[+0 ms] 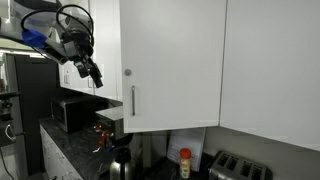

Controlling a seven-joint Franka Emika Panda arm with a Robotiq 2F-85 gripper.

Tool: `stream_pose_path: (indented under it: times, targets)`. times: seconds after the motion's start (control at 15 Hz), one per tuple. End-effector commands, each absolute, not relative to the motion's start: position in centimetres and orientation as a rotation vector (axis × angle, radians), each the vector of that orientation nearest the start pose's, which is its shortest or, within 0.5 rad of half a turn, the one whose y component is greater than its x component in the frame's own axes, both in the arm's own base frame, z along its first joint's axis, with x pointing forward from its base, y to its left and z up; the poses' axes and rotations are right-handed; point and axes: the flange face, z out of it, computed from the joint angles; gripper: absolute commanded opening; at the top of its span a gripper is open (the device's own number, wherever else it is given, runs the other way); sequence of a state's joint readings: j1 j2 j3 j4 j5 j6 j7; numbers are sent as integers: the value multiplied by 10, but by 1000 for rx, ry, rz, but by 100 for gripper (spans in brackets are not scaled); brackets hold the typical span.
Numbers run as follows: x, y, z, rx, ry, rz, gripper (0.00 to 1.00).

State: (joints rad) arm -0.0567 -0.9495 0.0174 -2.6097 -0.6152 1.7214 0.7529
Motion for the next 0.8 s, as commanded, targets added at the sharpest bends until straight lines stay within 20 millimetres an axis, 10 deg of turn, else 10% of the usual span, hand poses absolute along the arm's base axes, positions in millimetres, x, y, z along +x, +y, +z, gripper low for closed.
stream_pose_path:
  times: [0.0, 0.73]
  targets:
    - [280, -66, 552, 2395, -901, 291, 100]
    - [281, -66, 553, 2392, -903, 285, 100]
